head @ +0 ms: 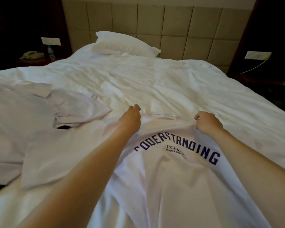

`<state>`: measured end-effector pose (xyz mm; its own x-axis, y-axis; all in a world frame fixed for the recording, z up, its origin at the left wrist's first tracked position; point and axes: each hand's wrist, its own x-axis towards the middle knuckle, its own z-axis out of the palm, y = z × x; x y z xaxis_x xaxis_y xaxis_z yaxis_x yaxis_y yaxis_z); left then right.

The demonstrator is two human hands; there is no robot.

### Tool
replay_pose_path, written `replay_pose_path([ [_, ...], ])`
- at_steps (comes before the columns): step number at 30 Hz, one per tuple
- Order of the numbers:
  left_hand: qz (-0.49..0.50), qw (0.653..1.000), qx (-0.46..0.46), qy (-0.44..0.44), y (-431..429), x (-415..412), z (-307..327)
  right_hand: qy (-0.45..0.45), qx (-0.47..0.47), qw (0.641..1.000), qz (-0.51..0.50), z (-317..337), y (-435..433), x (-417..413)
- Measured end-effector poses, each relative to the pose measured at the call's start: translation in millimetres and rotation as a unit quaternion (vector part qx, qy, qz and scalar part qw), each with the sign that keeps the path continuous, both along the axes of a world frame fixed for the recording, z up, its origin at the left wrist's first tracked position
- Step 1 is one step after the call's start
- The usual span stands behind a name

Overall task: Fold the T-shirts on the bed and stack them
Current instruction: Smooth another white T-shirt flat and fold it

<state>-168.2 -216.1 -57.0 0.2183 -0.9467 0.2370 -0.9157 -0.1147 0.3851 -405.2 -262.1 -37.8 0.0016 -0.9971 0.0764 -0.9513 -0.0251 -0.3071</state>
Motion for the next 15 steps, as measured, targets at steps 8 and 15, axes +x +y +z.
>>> replay_pose_path([
  [8,0.049,0.996,0.071,0.027,-63,21,-11,0.059,0.129,0.989,-0.041,-27,-59,-14],
  [15,0.114,0.98,-0.029,0.16,-82,33,12,-0.245,-0.064,0.953,-0.165,-33,-84,-29],
])
